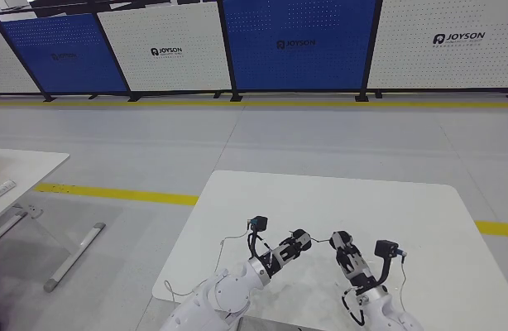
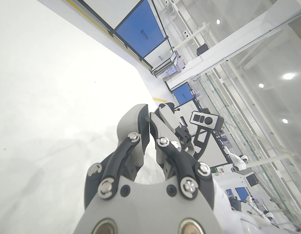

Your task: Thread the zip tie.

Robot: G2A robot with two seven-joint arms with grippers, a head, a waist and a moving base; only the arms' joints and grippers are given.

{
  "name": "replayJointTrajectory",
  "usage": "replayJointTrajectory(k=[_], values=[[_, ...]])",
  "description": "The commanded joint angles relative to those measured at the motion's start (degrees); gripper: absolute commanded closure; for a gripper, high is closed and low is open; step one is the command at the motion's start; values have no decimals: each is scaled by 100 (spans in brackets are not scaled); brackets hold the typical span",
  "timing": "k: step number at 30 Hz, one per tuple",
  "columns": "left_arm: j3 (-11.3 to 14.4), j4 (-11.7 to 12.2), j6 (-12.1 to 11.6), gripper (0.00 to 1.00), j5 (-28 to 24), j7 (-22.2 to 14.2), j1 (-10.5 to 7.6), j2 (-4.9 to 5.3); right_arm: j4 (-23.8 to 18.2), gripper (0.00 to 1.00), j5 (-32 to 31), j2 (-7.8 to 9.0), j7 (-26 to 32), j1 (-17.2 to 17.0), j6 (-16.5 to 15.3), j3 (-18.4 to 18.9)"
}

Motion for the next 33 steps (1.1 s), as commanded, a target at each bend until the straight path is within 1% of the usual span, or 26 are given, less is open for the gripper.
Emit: replayJointTrajectory(k=[1, 5, 9, 13, 15, 16, 19, 22, 26, 33], values=[[0, 0, 0, 100, 0, 0, 0, 0, 32, 100, 13, -11, 10, 29, -6, -7], [0, 0, 0, 100, 0, 0, 0, 0, 73, 100, 29, -30, 48, 64, -16, -17], [-8, -17, 30, 100, -219, -47, 11, -12, 69, 100, 80, -44, 100, 70, -102, -13], [-27, 13, -73, 100, -616, -330, -8, -16, 12, 100, 111, -53, 74, 48, -130, 2], [-39, 28, -187, 100, -987, -558, -9, -19, -20, 100, 125, -53, 76, 35, -130, 3], [-81, 53, -255, 100, -1083, -632, -27, -14, -39, 100, 128, -52, 84, 29, -130, 6], [-117, 38, -301, 100, -1085, -600, 0, -7, -93, 100, 118, -47, 61, -1, -130, 21], [-138, 27, -274, 100, -1100, -559, 14, -7, -130, 100, 132, -40, 40, -33, -130, 39], [-122, 54, -173, 100, -1075, -514, -3, -14, -163, 100, 142, -29, 15, -65, -130, 58], [-122, 54, -173, 100, -1075, -514, -3, -14, -228, 100, 148, -2, -31, -133, -130, 129]])
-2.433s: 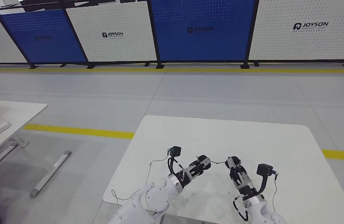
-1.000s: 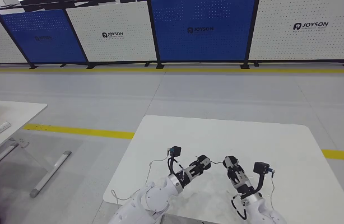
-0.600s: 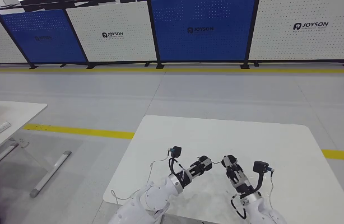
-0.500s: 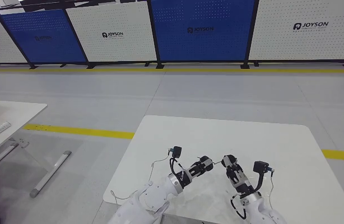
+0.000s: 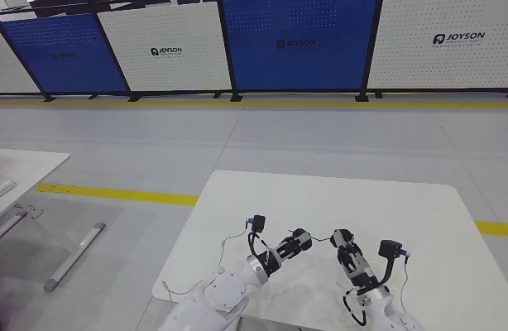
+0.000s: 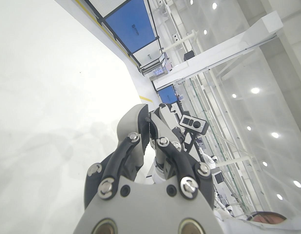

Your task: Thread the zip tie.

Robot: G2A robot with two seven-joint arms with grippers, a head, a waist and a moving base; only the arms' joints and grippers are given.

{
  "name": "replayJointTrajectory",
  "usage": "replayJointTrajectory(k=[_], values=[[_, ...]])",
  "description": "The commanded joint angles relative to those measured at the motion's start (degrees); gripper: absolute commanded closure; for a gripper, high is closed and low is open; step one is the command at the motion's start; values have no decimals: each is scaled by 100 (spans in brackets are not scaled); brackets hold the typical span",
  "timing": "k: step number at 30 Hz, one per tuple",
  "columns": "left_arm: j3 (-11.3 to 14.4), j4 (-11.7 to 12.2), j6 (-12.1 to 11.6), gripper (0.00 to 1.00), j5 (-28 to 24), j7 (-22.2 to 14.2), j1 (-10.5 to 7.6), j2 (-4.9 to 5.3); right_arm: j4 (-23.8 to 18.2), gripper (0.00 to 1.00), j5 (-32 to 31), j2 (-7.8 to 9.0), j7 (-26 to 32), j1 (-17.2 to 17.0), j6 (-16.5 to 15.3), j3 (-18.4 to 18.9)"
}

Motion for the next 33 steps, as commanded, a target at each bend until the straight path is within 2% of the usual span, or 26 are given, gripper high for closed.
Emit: replayJointTrajectory(k=[1, 33], values=[[0, 0, 0, 100, -1, 0, 0, 0, -9, 100, 12, 6, -5, -15, 0, 22], [-5, -6, 47, 100, -6, 56, 9, -9, 16, 99, 89, 26, 63, -28, 0, 34]])
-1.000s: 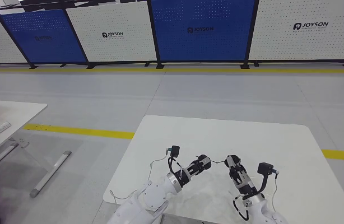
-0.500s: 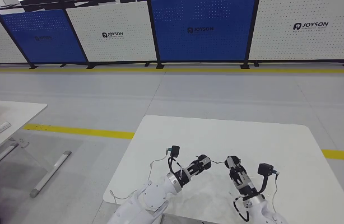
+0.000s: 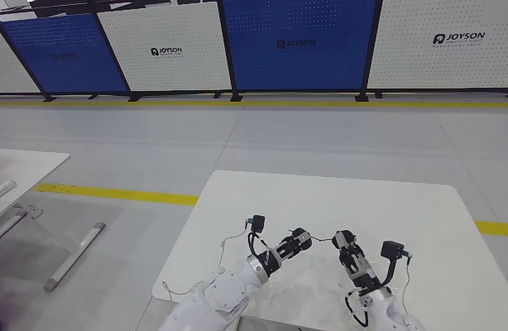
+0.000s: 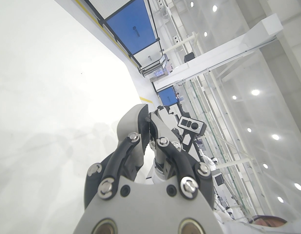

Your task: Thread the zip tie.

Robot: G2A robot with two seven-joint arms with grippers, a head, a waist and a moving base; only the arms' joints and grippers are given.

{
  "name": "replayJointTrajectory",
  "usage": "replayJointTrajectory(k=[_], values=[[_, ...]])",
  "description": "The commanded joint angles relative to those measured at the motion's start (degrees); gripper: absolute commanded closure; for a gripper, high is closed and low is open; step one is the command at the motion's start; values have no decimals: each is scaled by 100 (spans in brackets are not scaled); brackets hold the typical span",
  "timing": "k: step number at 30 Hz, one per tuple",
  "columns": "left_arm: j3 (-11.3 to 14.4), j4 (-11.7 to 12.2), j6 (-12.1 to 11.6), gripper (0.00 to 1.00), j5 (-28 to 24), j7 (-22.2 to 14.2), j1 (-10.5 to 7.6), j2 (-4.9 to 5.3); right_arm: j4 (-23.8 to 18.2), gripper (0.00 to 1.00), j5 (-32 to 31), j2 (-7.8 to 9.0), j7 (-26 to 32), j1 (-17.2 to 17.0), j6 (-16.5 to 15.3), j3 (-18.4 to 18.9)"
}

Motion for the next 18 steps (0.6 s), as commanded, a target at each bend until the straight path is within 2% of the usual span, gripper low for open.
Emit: replayJointTrajectory(k=[1, 12, 18], values=[[-2, 9, 4, 100, 0, -5, -2, -1, 3, 98, 1, -4, -3, 2, 0, 1], [45, 52, 85, 100, 90, 19, -32, -16, 12, 100, -57, -18, -1, -3, 0, 14], [83, -4, 99, 100, 210, 80, -18, -23, -17, 100, -188, -27, 8, -11, 8, 5]])
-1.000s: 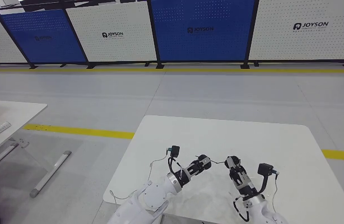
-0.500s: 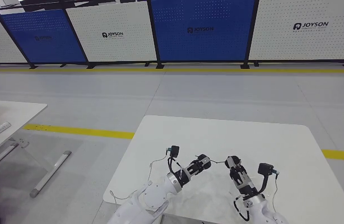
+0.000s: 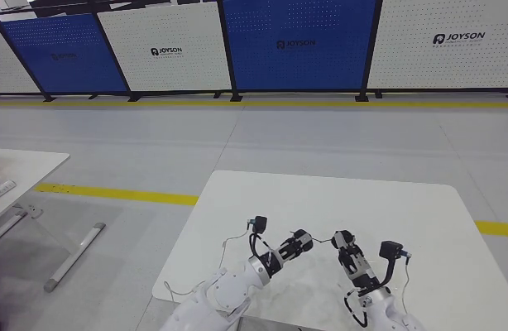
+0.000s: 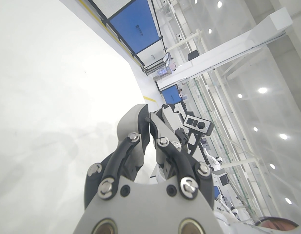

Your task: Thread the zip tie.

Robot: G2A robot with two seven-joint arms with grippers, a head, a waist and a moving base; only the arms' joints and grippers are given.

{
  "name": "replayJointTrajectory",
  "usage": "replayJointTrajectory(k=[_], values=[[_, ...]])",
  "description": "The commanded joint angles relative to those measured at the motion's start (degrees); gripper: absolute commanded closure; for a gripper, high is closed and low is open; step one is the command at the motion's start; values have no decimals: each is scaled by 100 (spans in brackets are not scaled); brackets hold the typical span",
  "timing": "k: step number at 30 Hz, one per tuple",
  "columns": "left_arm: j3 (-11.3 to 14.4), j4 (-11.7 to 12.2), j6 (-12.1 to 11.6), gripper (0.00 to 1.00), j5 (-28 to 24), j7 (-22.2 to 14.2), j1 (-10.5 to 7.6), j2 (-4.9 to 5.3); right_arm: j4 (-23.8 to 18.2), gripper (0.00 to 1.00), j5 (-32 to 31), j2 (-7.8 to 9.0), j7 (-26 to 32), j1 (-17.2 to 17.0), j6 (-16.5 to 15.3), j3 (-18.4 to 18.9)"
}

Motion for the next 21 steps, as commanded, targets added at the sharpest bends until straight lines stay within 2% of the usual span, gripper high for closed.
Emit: replayJointTrajectory(k=[1, 10, 14, 19, 21], values=[[-2, -22, -3, 100, 13, 8, 8, 0, 0, 100, -37, -5, 8, 4, 20, 2], [-23, -20, -23, 100, 6, -2, 33, 2, 4, 100, -104, -36, 50, 20, 87, -12], [-32, -2, -20, 100, 6, -1, 28, 1, 6, 90, -99, -47, 52, 16, 79, -5], [-24, 28, 5, 100, -1, -5, 7, -6, 0, 86, -106, -58, 51, 3, 85, 10], [-22, 30, 18, 100, 0, -5, 2, -8, -3, 78, -106, -63, 54, -2, 90, 17]])
